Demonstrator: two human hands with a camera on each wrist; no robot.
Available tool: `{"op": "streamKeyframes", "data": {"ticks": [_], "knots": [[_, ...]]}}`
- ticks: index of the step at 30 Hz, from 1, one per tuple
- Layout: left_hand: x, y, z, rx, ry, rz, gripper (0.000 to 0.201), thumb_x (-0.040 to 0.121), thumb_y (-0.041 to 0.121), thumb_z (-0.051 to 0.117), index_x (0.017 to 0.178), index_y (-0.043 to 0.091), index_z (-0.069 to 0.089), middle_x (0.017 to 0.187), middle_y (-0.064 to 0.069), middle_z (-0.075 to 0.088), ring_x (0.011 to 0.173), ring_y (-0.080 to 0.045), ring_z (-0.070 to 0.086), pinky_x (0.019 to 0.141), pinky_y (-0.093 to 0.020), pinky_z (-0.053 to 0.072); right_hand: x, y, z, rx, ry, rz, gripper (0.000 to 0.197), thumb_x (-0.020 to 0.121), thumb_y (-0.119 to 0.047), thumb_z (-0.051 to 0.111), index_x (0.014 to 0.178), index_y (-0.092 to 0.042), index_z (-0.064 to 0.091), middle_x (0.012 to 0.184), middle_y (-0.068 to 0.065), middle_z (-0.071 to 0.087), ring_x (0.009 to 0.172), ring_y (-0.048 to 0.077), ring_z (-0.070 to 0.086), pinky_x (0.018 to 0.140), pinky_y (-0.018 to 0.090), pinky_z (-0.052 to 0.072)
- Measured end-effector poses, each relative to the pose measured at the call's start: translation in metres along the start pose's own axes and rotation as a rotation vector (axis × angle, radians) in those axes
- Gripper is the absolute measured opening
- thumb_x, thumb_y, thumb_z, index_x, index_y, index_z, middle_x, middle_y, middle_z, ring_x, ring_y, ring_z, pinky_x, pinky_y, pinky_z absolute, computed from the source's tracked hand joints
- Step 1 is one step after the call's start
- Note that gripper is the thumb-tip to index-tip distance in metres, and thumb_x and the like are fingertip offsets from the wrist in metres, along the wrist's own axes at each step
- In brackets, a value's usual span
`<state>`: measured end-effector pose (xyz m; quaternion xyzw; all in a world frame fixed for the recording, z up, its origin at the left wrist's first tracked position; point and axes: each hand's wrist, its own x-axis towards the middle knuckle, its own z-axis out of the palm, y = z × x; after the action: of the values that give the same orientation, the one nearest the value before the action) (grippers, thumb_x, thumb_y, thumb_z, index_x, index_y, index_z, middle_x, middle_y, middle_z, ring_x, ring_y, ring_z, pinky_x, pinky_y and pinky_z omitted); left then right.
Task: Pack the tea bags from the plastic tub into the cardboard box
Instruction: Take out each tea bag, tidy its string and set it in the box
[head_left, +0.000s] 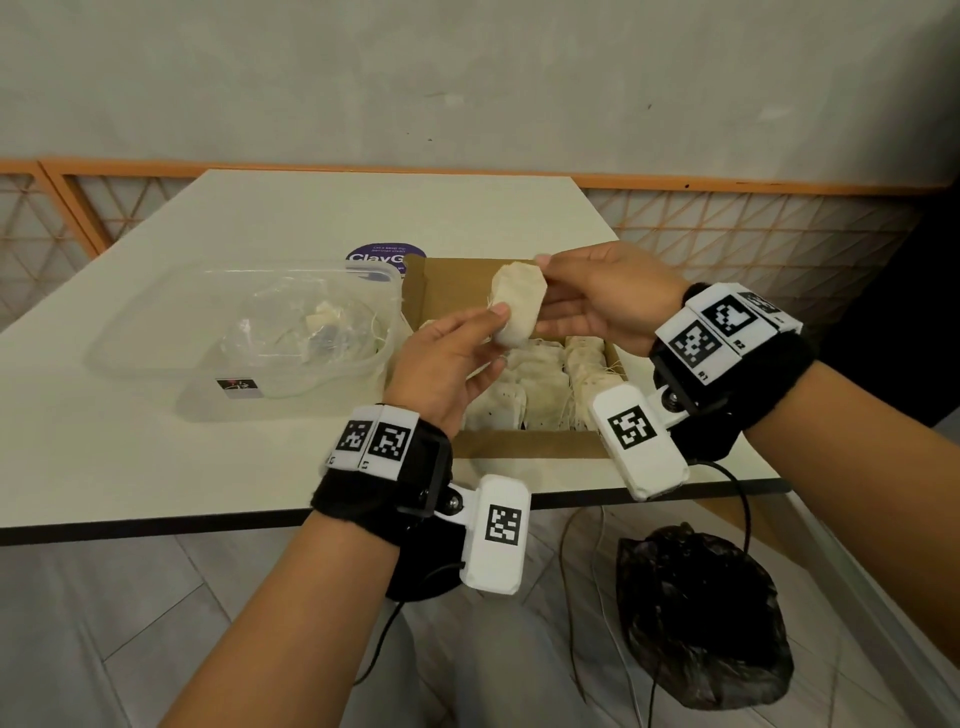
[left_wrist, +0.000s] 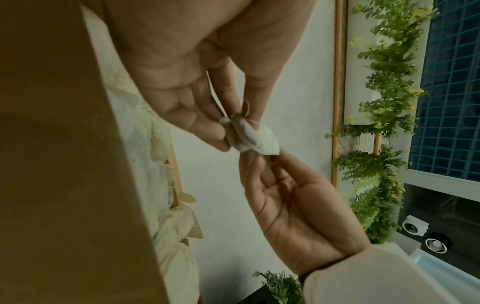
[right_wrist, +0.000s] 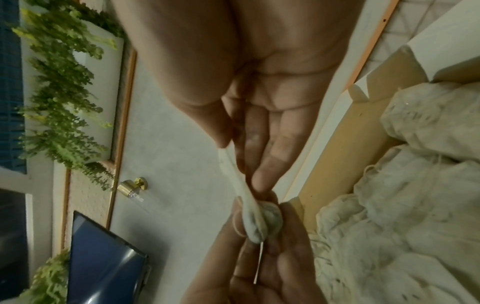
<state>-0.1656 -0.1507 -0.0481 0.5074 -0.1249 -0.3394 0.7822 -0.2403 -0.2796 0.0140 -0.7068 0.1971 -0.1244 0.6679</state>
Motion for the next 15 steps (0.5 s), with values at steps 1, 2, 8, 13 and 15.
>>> {"op": "streamKeyframes", "data": {"ticks": [1, 2, 8, 13, 15], "knots": [[0.0, 0.0, 0.0, -0.01, 0.026, 0.013, 0.011, 0.084, 0.017, 0.07, 0.091, 0.011, 0.066, 0.085, -0.004, 0.067, 0.069, -0.01, 0.058, 0.056, -0.015, 0.05, 0.0, -0.001, 0.001, -0.029, 0.003, -0.007, 0.027, 0.091, -0.025, 0.057, 0.098, 0.0, 0.066, 0.089, 0.015, 0.071, 0.072, 0.019, 0.071, 0.061, 0.023, 0.056], [0.0, 0.0, -0.001, -0.014, 0.045, 0.026, 0.011, 0.083, 0.016, 0.07, 0.09, 0.009, 0.066, 0.085, -0.006, 0.066, 0.068, -0.01, 0.057, 0.054, -0.014, 0.049, 0.0, -0.001, 0.002, -0.087, -0.003, -0.023, 0.028, 0.089, -0.028, 0.059, 0.097, -0.002, 0.067, 0.09, 0.015, 0.071, 0.075, 0.019, 0.071, 0.062, 0.023, 0.056], [-0.012, 0.006, -0.013, 0.066, 0.184, 0.179, 0.006, 0.085, 0.024, 0.067, 0.084, 0.019, 0.064, 0.088, 0.0, 0.071, 0.081, -0.01, 0.067, 0.068, -0.021, 0.048, 0.005, 0.0, 0.01, -0.289, -0.007, -0.048, 0.008, 0.08, -0.004, 0.069, 0.075, -0.008, 0.064, 0.072, 0.007, 0.067, 0.063, 0.012, 0.066, 0.056, 0.018, 0.053], [-0.024, 0.004, -0.034, 0.029, 0.306, 0.353, 0.015, 0.089, 0.006, 0.058, 0.085, 0.018, 0.065, 0.101, -0.004, 0.072, 0.097, -0.011, 0.067, 0.079, -0.02, 0.051, 0.007, 0.006, 0.016, -0.232, -0.039, 0.057, 0.015, 0.077, 0.0, 0.07, 0.072, -0.012, 0.061, 0.061, 0.002, 0.067, 0.057, 0.011, 0.065, 0.057, 0.019, 0.054], [-0.026, 0.002, -0.039, 0.036, 0.318, 0.383, 0.021, 0.089, 0.002, 0.056, 0.084, 0.02, 0.064, 0.096, 0.005, 0.071, 0.086, 0.003, 0.065, 0.066, -0.009, 0.047, 0.007, 0.012, 0.025, -0.199, -0.114, 0.129, 0.012, 0.079, -0.001, 0.068, 0.076, -0.01, 0.061, 0.06, 0.001, 0.068, 0.055, 0.008, 0.065, 0.058, 0.018, 0.054]]}}
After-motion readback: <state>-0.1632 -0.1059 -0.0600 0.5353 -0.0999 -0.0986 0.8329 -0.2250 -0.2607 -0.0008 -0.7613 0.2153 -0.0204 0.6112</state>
